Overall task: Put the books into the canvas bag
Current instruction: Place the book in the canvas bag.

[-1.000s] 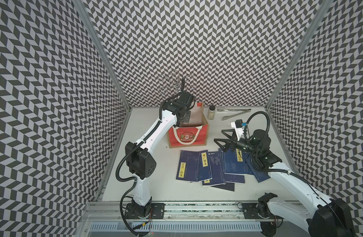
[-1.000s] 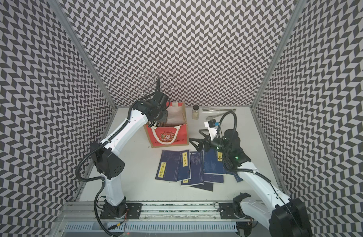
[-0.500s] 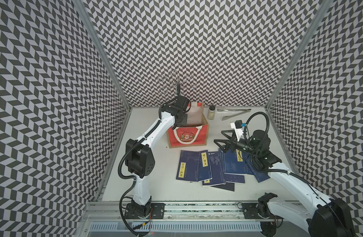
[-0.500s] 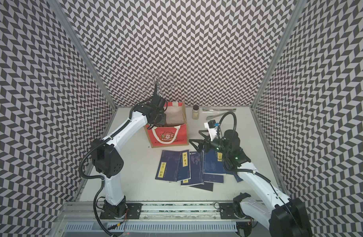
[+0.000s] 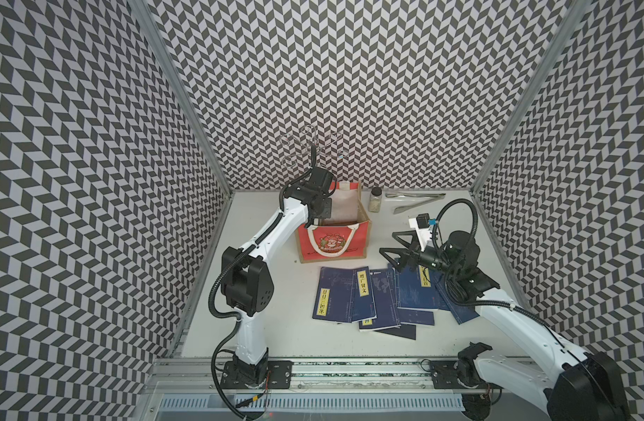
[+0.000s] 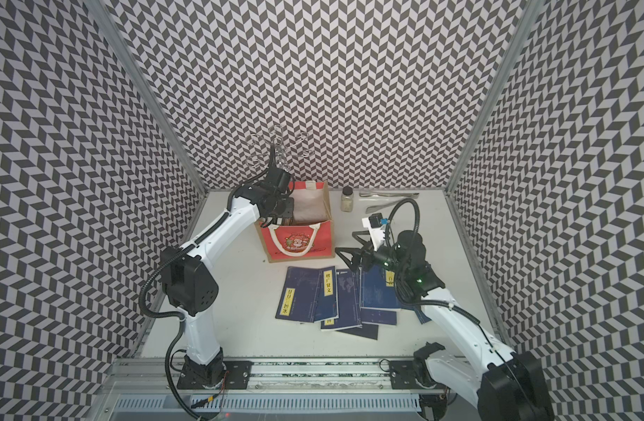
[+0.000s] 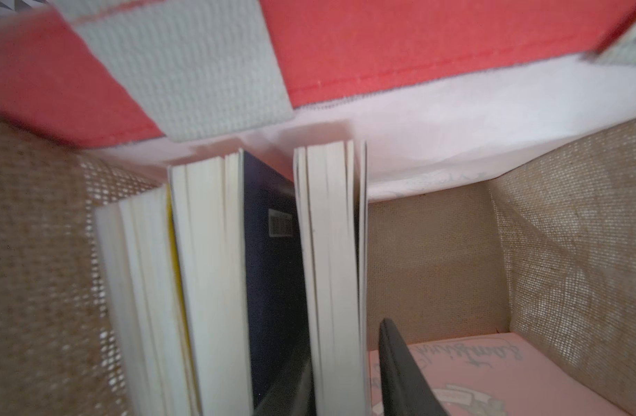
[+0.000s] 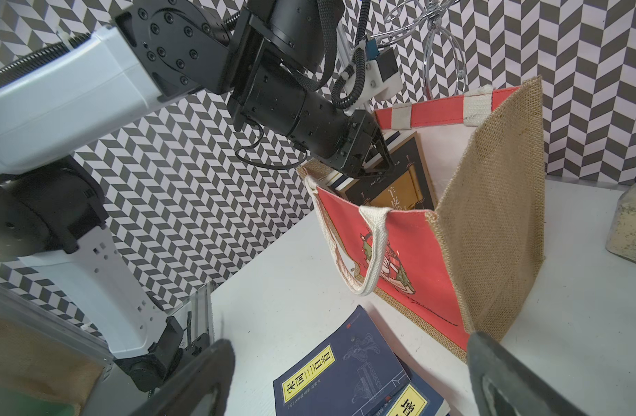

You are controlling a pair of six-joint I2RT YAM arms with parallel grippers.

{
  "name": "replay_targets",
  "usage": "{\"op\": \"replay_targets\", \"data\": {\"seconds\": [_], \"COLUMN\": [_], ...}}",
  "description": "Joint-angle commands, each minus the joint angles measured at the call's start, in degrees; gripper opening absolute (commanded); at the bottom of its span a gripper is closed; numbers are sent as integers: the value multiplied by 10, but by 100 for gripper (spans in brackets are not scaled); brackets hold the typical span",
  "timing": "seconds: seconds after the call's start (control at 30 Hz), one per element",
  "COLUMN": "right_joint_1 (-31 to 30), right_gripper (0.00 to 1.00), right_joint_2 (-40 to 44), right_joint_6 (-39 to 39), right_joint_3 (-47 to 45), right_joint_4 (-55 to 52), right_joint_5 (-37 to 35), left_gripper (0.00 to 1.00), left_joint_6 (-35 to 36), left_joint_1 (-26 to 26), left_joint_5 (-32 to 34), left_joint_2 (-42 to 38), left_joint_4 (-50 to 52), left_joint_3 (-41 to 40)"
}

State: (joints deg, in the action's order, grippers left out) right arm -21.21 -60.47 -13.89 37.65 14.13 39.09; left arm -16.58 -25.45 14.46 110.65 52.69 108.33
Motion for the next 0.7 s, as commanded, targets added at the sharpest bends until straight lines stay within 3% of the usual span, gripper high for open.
{"op": "replay_targets", "data": {"seconds": [0.0, 0.17, 0.23, 0.5, 0.67], "right_joint_1": [-2, -2, -3, -8, -27], "right_gripper": [99, 99, 99, 99, 99], "right_joint_2": [0, -2, -3, -10, -7], "right_joint_6": [11, 11, 11, 8, 11], "right_joint_3": [-5, -6, -7, -11, -16], "right_joint_4": [27, 27, 28, 31, 21], "right_joint_5": [8, 8, 9, 7, -9], "left_gripper": [31, 36, 44, 60, 74], "left_joint_6": [-4, 3, 12, 28, 36], "left_joint_1": [3, 3, 3, 4, 3], "left_joint_5": [14, 14, 11, 11, -19], "left_joint_2": [-23, -47, -62, -161, -222], "left_joint_4": [-3, 1, 1, -34, -38], "left_joint_3": [22, 35, 35, -7, -40]}}
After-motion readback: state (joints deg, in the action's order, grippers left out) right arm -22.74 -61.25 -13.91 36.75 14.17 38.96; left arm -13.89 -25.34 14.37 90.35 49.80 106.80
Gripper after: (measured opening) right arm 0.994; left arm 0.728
